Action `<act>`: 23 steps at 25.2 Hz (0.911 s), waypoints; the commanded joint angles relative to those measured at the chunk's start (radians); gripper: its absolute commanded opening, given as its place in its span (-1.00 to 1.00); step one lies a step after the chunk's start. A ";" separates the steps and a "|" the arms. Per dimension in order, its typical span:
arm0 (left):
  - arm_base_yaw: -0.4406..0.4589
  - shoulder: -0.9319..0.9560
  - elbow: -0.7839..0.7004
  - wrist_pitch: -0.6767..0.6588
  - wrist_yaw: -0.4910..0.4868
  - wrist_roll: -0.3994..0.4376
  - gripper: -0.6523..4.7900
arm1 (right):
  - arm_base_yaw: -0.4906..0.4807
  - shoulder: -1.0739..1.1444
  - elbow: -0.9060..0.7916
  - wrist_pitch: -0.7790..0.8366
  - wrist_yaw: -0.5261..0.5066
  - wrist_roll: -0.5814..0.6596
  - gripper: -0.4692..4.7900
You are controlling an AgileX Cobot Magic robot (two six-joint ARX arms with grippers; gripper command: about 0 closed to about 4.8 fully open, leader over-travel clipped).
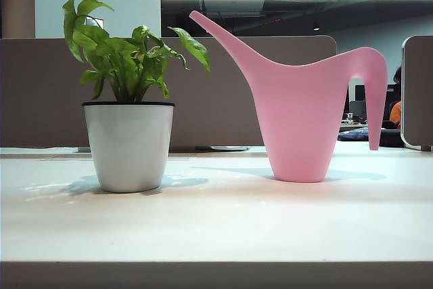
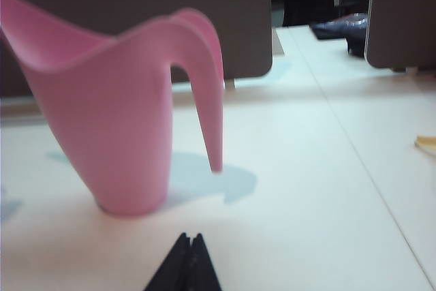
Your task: Pick up the watering can from the table, water the potted plant, and put the can back.
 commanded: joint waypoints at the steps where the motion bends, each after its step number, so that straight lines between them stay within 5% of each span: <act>1: -0.001 0.002 0.151 -0.070 -0.004 0.005 -0.78 | 0.001 0.001 0.093 0.053 0.040 0.072 -0.84; 7: -0.001 0.121 0.355 -0.102 0.033 -0.006 -0.78 | 0.000 0.070 0.333 -0.011 0.192 0.055 -0.84; 12: -0.017 0.359 0.532 -0.101 0.270 -0.005 -0.78 | 0.000 0.277 0.552 -0.125 0.208 -0.071 -0.84; 23: -0.255 0.609 0.825 -0.261 0.214 0.066 -0.78 | 0.001 0.741 0.812 -0.282 0.130 -0.094 -0.84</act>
